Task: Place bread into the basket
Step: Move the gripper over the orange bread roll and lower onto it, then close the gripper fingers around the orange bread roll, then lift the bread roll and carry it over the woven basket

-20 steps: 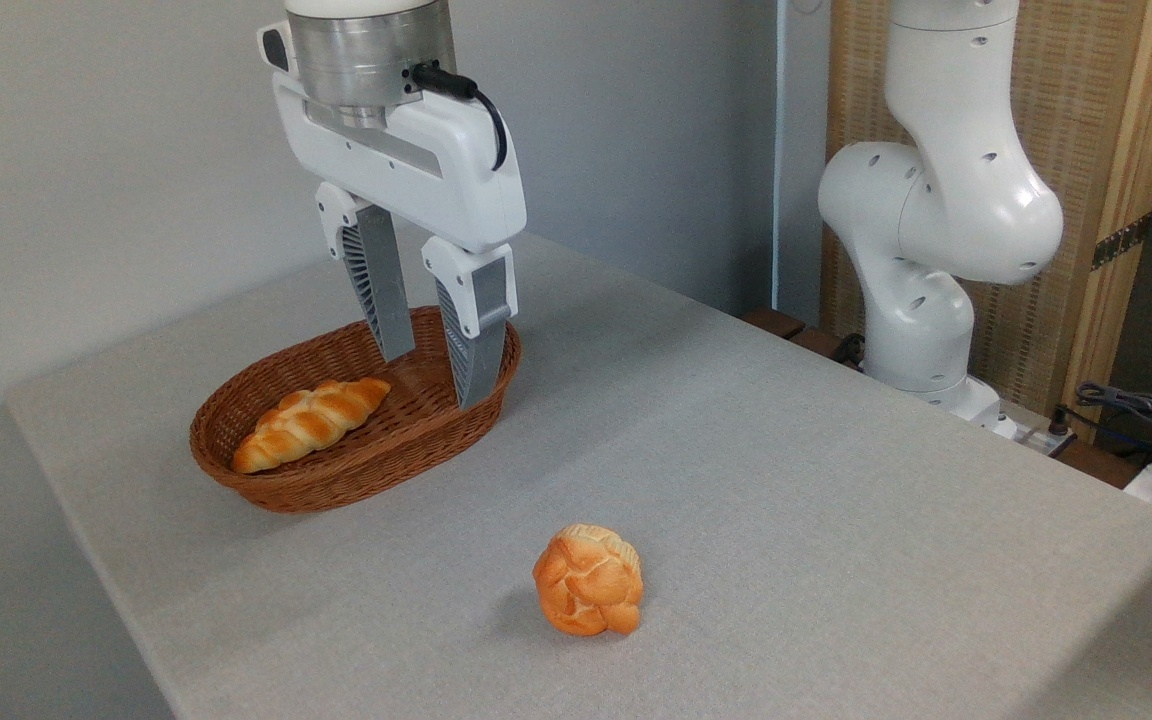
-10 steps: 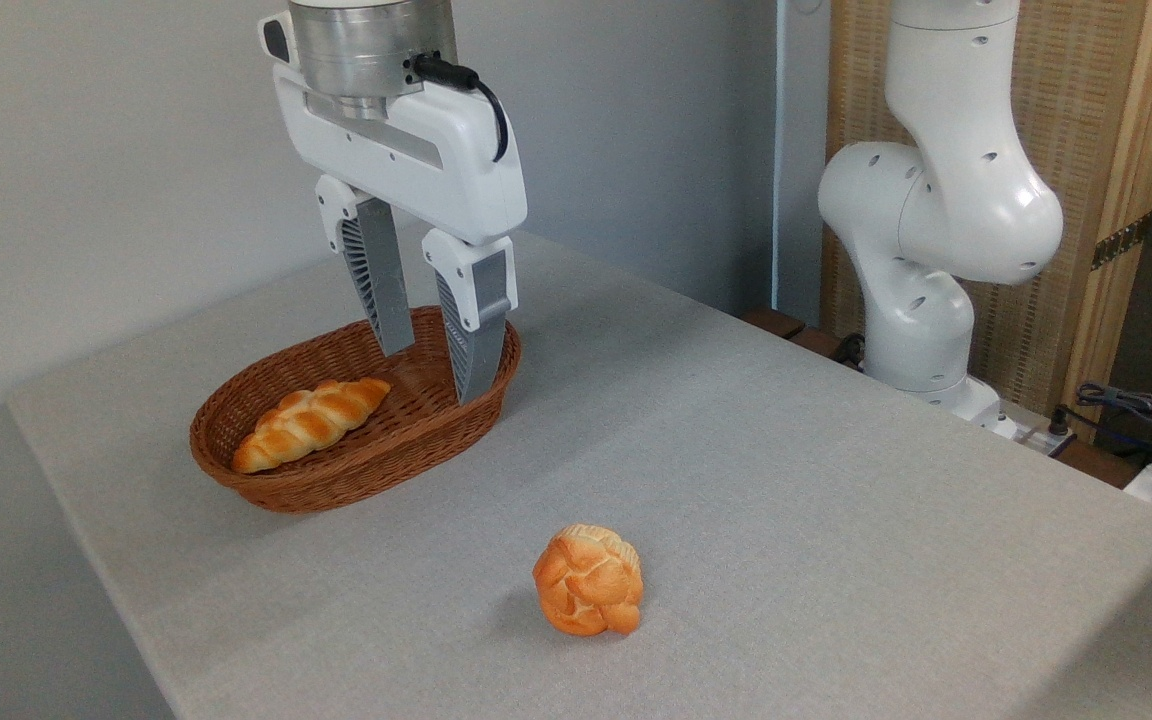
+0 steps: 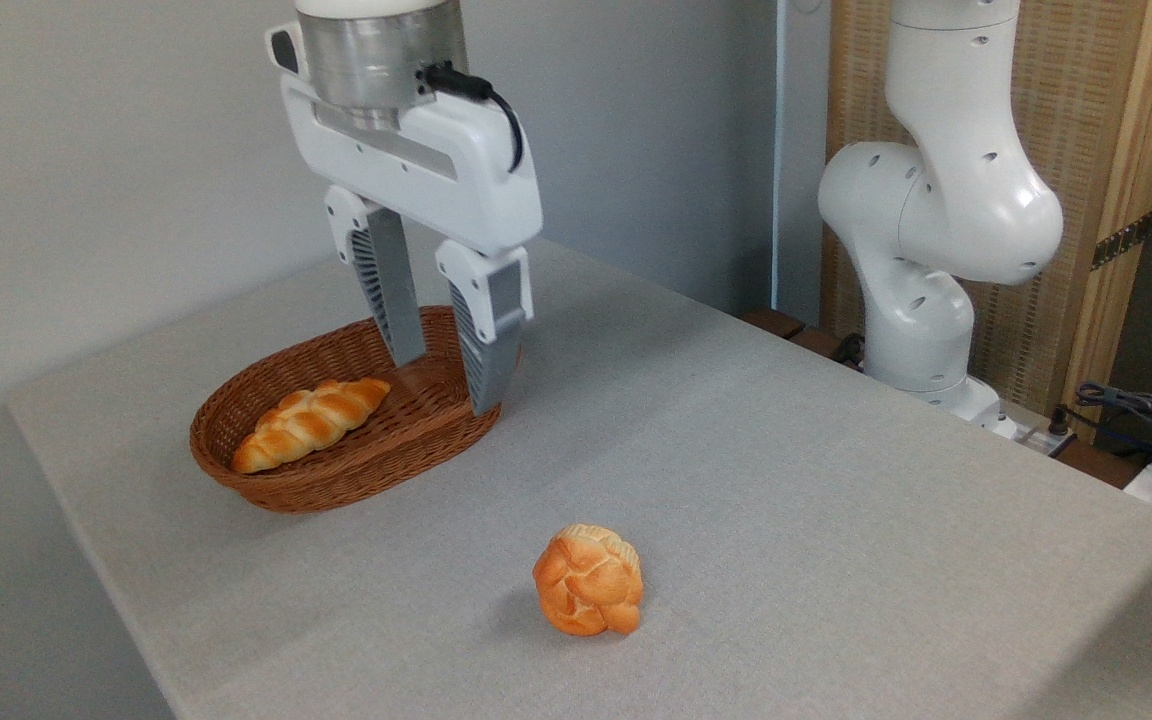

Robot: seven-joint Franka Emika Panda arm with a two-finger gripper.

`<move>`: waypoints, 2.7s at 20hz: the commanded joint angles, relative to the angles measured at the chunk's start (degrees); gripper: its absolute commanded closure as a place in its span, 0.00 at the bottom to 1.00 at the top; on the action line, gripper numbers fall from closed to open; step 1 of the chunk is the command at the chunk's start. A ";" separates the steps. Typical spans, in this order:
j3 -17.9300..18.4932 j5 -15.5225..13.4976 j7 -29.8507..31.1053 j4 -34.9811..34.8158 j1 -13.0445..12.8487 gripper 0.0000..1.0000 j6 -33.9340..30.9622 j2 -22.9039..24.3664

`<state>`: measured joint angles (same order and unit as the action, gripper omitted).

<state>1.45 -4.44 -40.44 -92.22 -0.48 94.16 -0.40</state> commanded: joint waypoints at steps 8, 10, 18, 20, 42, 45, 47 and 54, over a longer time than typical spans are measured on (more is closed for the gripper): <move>8.30 0.31 -20.44 -12.09 -0.31 0.00 5.05 0.84; 8.21 1.80 -23.09 -15.42 -0.40 0.00 8.20 0.84; 7.69 2.07 -24.95 -25.19 -3.74 0.00 20.36 0.31; 7.69 2.07 -25.66 -26.34 -3.74 0.01 20.36 0.31; 7.69 1.19 -25.39 -24.86 -5.23 0.66 18.60 2.51; 7.60 -0.99 -24.61 -18.99 -6.19 0.63 12.22 3.39; 7.51 -2.40 -22.77 -15.73 -6.81 0.63 8.86 3.39; 4.62 -4.34 -5.46 -10.88 -17.00 0.62 5.24 3.30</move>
<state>8.04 -7.84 -55.20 -104.24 -12.11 99.95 3.96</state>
